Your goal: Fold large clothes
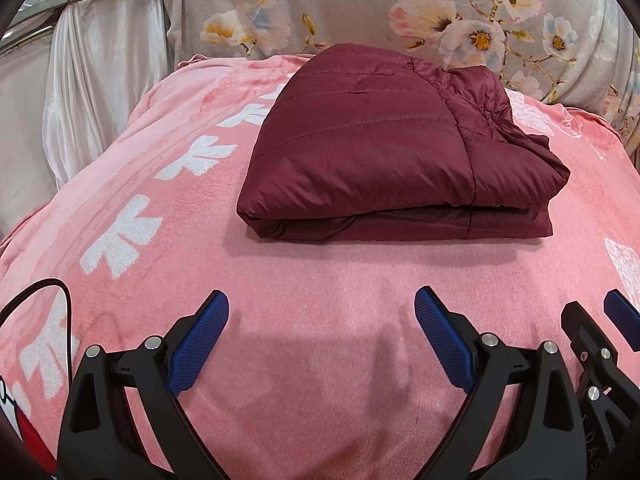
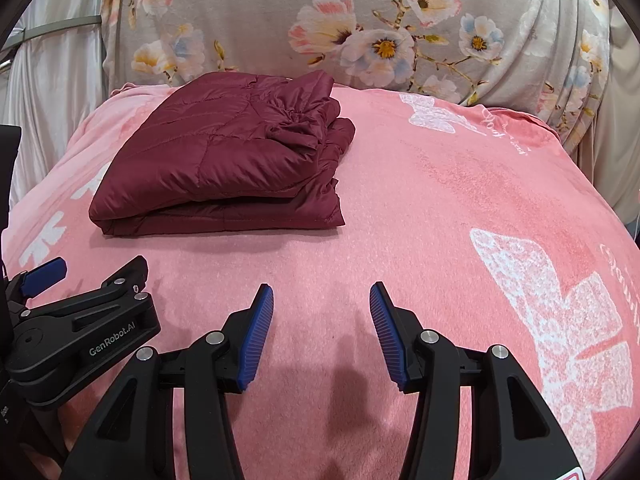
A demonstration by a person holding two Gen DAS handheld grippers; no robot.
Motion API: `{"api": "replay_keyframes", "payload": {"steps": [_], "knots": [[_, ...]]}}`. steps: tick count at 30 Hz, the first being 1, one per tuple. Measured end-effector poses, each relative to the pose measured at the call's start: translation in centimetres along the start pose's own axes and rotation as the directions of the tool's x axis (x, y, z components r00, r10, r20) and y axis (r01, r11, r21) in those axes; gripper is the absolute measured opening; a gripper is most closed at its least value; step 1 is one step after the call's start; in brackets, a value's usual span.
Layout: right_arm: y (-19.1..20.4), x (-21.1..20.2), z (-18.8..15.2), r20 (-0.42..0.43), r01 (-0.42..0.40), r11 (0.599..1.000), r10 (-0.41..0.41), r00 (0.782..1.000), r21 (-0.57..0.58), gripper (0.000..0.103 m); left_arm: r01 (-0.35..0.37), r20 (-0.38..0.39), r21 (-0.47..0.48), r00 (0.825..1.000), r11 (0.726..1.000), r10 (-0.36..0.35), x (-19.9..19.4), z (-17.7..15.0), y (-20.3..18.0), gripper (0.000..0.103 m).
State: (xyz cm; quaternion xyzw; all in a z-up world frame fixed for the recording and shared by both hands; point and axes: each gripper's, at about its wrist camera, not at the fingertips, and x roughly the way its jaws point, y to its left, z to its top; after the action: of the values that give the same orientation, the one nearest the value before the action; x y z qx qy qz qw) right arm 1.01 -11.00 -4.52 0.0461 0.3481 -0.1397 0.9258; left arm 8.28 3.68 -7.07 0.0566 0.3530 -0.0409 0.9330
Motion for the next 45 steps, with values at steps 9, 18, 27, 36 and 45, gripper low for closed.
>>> {"api": "replay_keyframes", "payload": {"steps": [9,18,27,36,45], "knots": [[0.04,-0.01,0.00,0.000,-0.001,1.000,0.001,1.000,-0.001,0.050,-0.001,0.001,0.001,1.000,1.000,0.001,0.02,0.04,0.13,0.092],[0.11,0.00,0.00,0.000,-0.001,1.000,0.001,1.000,-0.003,0.050,-0.002,0.002,0.002,1.000,1.000,0.002,-0.02,0.02,0.02,0.092],[0.36,-0.05,-0.04,-0.002,0.004,1.000,-0.004,1.000,-0.010,0.050,-0.003,0.015,0.005,1.000,1.000,0.002,-0.23,0.15,0.48,0.092],[0.41,-0.10,-0.03,0.000,0.005,1.000,-0.005,1.000,-0.012,0.050,-0.003,0.025,0.005,1.000,1.000,0.003,-0.68,0.06,0.00,0.092],[0.38,-0.04,-0.06,-0.001,0.005,1.000,-0.005,1.000,-0.013,0.050,-0.006,0.026,0.005,1.000,1.000,0.006,-0.74,0.00,-0.11,0.092]]}}
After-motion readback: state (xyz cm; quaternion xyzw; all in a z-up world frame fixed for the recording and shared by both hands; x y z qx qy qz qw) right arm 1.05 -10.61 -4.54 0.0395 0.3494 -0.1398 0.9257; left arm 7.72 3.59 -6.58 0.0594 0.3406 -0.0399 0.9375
